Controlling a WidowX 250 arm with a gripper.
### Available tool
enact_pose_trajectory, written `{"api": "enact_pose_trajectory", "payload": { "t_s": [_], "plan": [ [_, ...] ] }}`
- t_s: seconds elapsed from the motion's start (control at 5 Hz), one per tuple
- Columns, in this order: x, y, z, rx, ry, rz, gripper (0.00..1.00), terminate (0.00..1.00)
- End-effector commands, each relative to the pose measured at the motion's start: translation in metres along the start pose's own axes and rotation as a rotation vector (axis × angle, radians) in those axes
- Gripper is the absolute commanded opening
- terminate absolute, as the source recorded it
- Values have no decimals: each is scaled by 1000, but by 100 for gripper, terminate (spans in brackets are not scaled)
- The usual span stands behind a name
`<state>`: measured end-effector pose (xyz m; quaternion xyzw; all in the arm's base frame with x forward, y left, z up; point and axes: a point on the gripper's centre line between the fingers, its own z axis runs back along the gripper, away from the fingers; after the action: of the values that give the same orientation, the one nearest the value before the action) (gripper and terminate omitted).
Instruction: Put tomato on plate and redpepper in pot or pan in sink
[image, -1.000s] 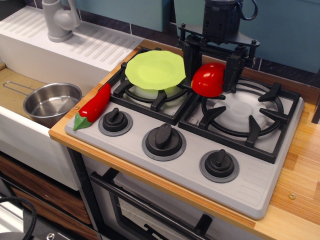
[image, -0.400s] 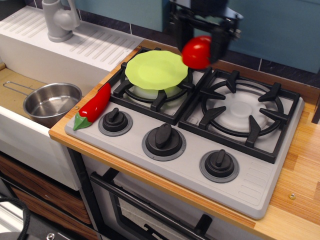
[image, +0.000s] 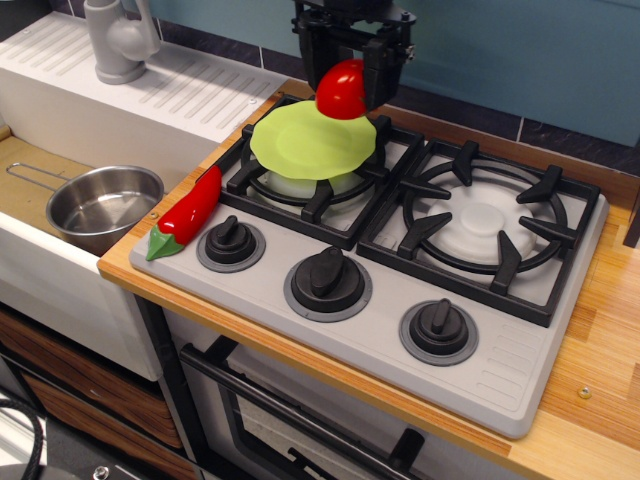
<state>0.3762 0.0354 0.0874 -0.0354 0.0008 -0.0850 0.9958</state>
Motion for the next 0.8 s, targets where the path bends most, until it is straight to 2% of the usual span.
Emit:
{"api": "enact_pose_trajectory", "payload": {
  "t_s": [0.0,0.4,0.6],
  "plan": [
    [2,24,11,12,-61,-7,0,0],
    [-9,25,4,-2,-65,-7,0,0],
    [-10,21,5,1,-61,-9,100,0]
  ]
}}
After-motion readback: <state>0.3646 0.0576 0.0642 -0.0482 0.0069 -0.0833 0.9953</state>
